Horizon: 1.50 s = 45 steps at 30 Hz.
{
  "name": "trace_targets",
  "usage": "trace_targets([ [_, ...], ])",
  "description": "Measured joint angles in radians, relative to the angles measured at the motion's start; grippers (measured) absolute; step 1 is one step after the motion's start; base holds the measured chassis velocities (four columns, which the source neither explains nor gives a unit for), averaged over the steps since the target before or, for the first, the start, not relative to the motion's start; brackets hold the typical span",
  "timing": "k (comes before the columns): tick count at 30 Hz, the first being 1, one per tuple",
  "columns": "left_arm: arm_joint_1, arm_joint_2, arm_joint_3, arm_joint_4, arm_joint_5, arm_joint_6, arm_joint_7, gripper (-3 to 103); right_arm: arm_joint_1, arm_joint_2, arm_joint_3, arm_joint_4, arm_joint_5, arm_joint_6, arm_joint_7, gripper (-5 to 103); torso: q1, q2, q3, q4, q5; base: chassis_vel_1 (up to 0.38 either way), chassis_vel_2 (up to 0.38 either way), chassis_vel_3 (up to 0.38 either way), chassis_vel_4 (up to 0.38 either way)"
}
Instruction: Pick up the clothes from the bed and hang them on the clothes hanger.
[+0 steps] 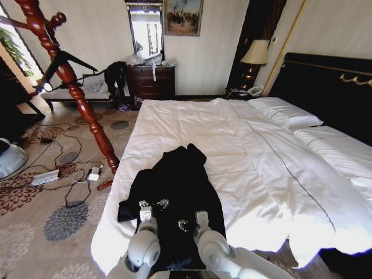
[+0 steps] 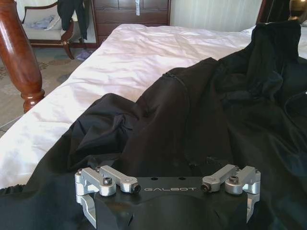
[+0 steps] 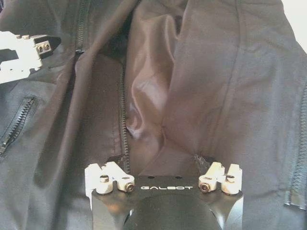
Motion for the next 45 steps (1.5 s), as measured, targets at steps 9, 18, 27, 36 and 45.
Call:
trace_targets([
  [9, 0.008, 0.001, 0.038, 0.026, 0.001, -0.005, 0.003, 100, -0.026, -0.022, 0.036, 0.033, 0.021, 0.012, -0.005, 52, 0.0, 0.0, 0.0, -0.0001, 0.0, 0.0, 0.0, 0.0, 0.0],
  [18, 0.016, -0.002, 0.058, 0.038, 0.007, -0.019, 0.004, 100, -0.049, -0.037, 0.064, 0.032, 0.035, 0.037, -0.007, 19, 0.0, 0.0, 0.0, 0.0, 0.0001, 0.0, 0.0, 0.0, 0.0],
  [27, 0.038, 0.024, 0.083, -0.002, -0.009, -0.102, 0.072, 100, -0.08, -0.054, 0.087, 0.046, 0.046, 0.055, -0.014, 0, 0.0, 0.0, 0.0, 0.0, 0.0001, 0.0, 0.0, 0.0, 0.0],
  [36, 0.076, 0.107, 0.139, 0.015, -0.082, -0.045, 0.068, 100, -0.155, -0.096, 0.142, 0.099, 0.049, 0.073, -0.05, 0, 0.0, 0.0, 0.0, -0.0001, -0.0001, 0.0, 0.0, 0.0, 0.0],
  [45, 0.084, 0.132, 0.152, 0.02, -0.154, 0.062, 0.013, 100, -0.215, -0.111, 0.208, 0.139, 0.049, 0.09, -0.084, 0, 0.0, 0.0, 0.0, -0.0001, 0.0001, 0.0, 0.0, 0.0, 0.0],
])
